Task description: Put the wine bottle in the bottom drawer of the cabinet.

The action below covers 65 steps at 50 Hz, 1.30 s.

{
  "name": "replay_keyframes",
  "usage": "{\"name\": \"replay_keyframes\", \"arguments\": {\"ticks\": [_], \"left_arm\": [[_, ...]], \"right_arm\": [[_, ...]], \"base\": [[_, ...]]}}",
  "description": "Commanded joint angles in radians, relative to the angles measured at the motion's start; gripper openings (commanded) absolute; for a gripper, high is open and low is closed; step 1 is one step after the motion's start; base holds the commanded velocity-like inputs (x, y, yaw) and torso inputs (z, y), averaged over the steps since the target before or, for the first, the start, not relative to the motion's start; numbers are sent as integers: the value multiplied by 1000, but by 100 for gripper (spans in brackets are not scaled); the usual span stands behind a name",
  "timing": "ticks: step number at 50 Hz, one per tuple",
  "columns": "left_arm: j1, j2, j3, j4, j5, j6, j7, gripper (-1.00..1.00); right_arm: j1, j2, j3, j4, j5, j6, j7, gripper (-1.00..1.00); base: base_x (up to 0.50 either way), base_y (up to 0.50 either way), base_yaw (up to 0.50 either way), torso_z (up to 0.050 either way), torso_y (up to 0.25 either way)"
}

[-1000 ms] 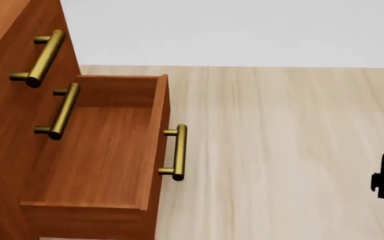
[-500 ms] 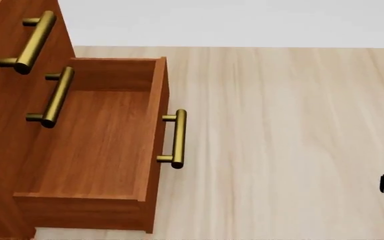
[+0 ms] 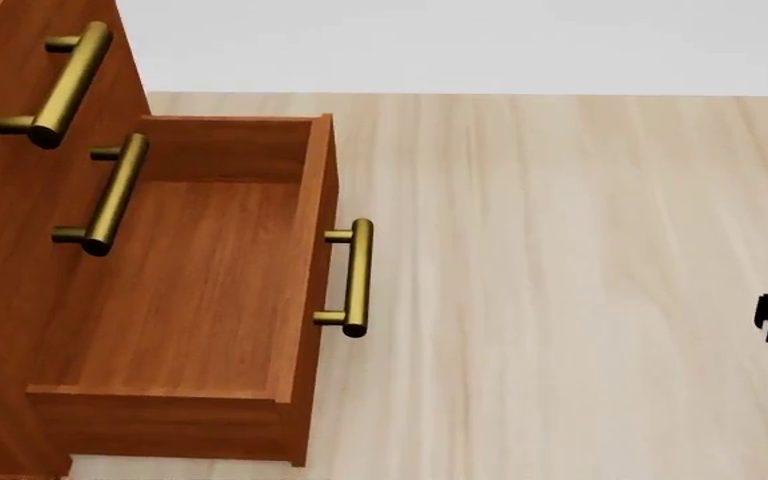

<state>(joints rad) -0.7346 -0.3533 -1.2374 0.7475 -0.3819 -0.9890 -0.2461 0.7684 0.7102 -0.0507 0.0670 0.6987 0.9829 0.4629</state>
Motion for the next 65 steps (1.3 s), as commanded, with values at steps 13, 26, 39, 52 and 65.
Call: {"name": "replay_keyframes", "arguments": {"ticks": [13, 26, 39, 52, 65], "left_arm": [[5, -3, 5, 0, -4, 1, -2, 100], [11, -5, 8, -1, -6, 5, -2, 100], [13, -4, 14, 1, -7, 8, -4, 100], [14, -5, 16, 0, -11, 7, -6, 100], [20, -5, 21, 1, -12, 9, -6, 100]], "right_arm": [[89, -43, -48, 194, -66, -75, -29, 100], [134, -56, -83, 289, -109, -121, -51, 100], [173, -76, -115, 394, -148, -165, -74, 100], [150, -57, -90, 312, -121, -132, -52, -100], [165, -6, -52, 111, -60, -18, -7, -100]], "base": [[0, 0, 0, 0, 0], [0, 0, 0, 0, 0], [0, 0, 0, 0, 0], [0, 0, 0, 0, 0], [0, 0, 0, 0, 0]]}}
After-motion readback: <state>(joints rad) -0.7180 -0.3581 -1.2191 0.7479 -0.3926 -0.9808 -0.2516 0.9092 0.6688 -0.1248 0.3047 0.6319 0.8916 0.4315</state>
